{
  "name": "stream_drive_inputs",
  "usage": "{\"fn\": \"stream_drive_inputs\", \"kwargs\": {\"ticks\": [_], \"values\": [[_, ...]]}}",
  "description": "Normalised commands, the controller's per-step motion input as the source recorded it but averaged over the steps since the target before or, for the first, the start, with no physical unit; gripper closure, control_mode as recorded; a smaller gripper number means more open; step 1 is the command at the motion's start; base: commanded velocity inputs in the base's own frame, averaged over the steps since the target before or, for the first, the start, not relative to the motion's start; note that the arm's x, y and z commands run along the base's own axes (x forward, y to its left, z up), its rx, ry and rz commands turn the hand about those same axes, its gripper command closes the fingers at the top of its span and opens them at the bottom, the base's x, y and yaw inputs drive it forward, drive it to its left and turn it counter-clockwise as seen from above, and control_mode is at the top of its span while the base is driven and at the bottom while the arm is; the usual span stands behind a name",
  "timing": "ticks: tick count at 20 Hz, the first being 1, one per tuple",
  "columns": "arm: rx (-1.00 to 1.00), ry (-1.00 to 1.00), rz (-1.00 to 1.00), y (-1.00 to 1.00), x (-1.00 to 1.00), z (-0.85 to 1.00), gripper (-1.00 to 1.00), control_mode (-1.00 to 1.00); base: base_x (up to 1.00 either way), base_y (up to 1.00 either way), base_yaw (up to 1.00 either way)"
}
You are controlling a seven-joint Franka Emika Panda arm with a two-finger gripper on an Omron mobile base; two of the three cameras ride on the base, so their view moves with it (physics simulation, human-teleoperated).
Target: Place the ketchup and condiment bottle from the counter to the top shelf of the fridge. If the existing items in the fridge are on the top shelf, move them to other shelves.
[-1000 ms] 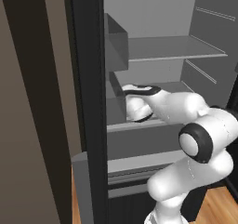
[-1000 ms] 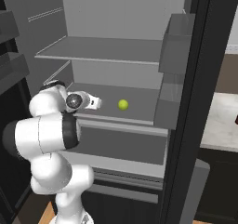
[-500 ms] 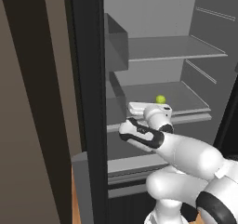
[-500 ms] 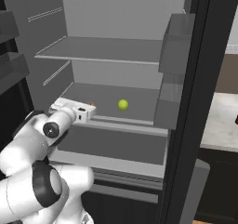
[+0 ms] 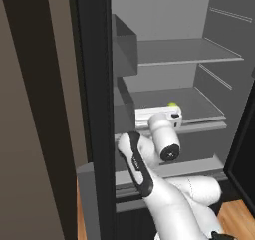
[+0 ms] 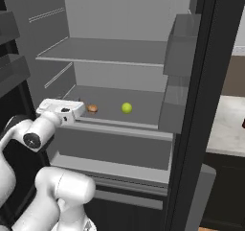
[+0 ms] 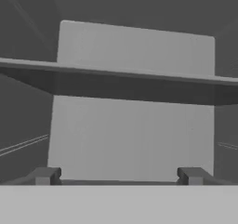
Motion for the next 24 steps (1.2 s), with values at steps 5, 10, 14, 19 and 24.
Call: {"fn": "stream_drive_inputs", "kwargs": {"ticks": [5,10,14,19,24], "values": [[-0.01,0.29,0.0,-0.12,-1.0,1.0,-1.0,-1.0,0.0,0.0,0.0],[0.05,0.43,-0.03,-0.3,-1.0,1.0,-1.0,-1.0,0.0,0.0,0.0],[0.17,0.5,-0.09,-0.5,-1.0,1.0,-1.0,-1.0,0.0,0.0,0.0],[0.2,0.54,-0.12,-0.64,-1.0,0.99,-1.0,-1.0,0.0,0.0,0.0],[0.1,0.57,-0.09,-0.56,-1.0,0.73,-1.0,-1.0,0.0,0.0,0.0]]}}
